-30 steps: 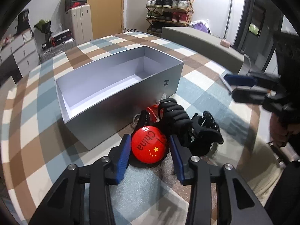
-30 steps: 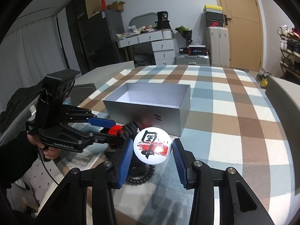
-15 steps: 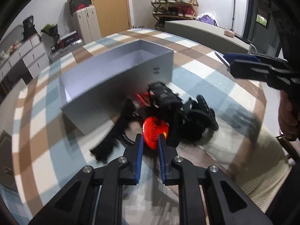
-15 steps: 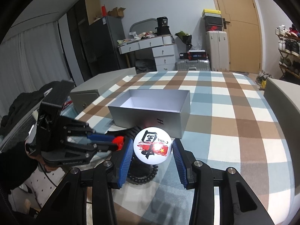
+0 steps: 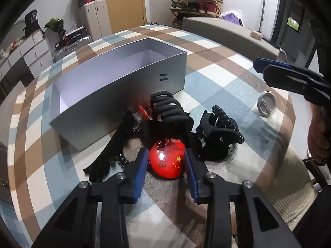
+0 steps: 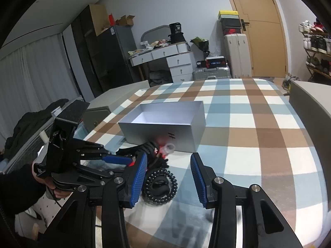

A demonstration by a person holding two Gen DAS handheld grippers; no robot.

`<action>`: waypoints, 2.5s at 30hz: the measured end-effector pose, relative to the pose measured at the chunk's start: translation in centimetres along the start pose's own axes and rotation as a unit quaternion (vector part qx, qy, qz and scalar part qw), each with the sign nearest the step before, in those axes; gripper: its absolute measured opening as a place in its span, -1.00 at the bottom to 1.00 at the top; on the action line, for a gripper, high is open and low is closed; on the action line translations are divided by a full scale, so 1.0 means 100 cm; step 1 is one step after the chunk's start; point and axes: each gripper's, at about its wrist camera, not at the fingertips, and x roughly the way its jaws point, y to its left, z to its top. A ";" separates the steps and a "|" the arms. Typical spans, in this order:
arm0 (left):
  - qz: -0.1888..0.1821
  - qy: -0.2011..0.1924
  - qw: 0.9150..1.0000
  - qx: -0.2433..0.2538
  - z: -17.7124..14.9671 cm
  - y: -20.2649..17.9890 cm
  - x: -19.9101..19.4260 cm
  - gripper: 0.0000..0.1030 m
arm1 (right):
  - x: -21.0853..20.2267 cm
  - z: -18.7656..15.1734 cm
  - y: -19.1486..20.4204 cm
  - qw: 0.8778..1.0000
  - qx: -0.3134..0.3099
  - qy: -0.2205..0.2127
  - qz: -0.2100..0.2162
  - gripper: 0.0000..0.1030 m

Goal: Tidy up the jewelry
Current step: 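Grasp a black claw clip with the left tool while the right tool grasps the white round badge, then lift the claw clip and white badge and carry both over the grey box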

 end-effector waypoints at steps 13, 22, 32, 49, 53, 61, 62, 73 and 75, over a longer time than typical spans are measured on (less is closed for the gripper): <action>0.020 -0.009 1.000 0.016 -0.007 -0.006 -0.004 -0.49 | -0.035 -0.031 -0.061 0.996 0.082 0.009 -0.041 0.10; 0.024 -0.018 1.000 0.006 -0.016 -0.004 -0.013 -0.62 | -0.017 -0.062 -0.033 0.991 0.002 0.104 -0.088 0.38; 0.002 -0.026 0.999 -0.035 -0.023 0.004 -0.017 -0.62 | -0.010 -0.076 -0.004 0.981 -0.107 0.087 -0.139 -0.11; -0.057 -0.068 0.996 -0.003 -0.001 -0.038 -0.034 -0.38 | -0.002 -0.064 -0.011 0.992 -0.055 0.060 -0.096 -0.35; -0.030 -0.070 0.997 -0.008 0.004 -0.031 -0.035 -0.38 | -0.006 -0.057 -0.015 0.995 -0.034 0.041 -0.086 -0.35; 0.007 -0.070 0.993 -0.095 0.020 0.010 -0.029 -0.38 | -0.005 -0.046 -0.024 0.998 -0.002 0.020 -0.066 -0.35; 0.003 -0.070 0.993 -0.097 0.023 0.011 -0.025 -0.38 | -0.005 -0.045 -0.024 0.998 -0.001 0.019 -0.064 -0.35; 0.011 -0.019 0.997 -0.074 0.034 0.002 0.004 -0.46 | -0.003 -0.034 -0.027 0.999 0.021 0.003 -0.042 -0.35; 0.012 -0.020 0.997 -0.075 0.032 0.003 0.003 -0.47 | -0.003 -0.032 -0.028 0.999 0.027 -0.001 -0.040 -0.35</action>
